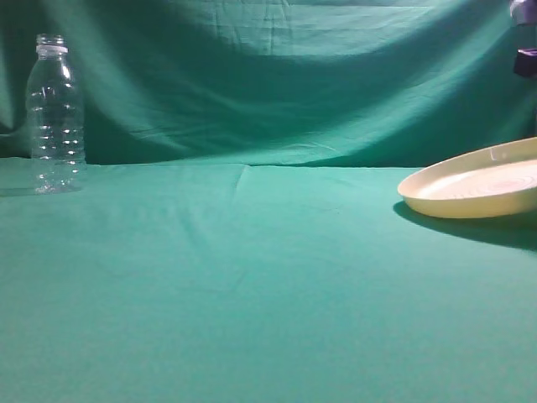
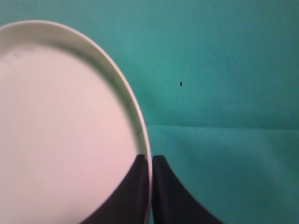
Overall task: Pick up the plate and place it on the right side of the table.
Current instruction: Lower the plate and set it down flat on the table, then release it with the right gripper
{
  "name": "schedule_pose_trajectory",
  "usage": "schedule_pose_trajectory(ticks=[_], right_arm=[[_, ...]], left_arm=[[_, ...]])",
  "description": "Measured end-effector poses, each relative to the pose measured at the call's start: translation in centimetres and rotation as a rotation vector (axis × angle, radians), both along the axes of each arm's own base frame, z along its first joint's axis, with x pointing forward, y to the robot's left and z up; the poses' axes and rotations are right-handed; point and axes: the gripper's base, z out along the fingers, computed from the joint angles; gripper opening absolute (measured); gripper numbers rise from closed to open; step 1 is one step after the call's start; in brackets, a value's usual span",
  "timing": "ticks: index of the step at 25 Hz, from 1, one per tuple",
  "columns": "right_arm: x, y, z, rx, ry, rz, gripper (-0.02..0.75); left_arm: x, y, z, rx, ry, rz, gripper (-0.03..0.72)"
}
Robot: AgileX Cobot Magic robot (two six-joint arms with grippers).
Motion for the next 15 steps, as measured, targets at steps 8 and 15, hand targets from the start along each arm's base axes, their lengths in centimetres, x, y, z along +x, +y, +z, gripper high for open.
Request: schedule_pose_trajectory(ticks=[8,15], right_arm=[[0.8,-1.2,-3.4,-0.014,0.05,-0.021,0.068],[1.2,-1.5,-2.4,-0.019,0.074,-0.031,0.384]], left_arm=[[0.0,0.0,0.0,0.0,0.0,0.0,0.0],[0.0,0.0,0.0,0.0,0.0,0.0,0.0]])
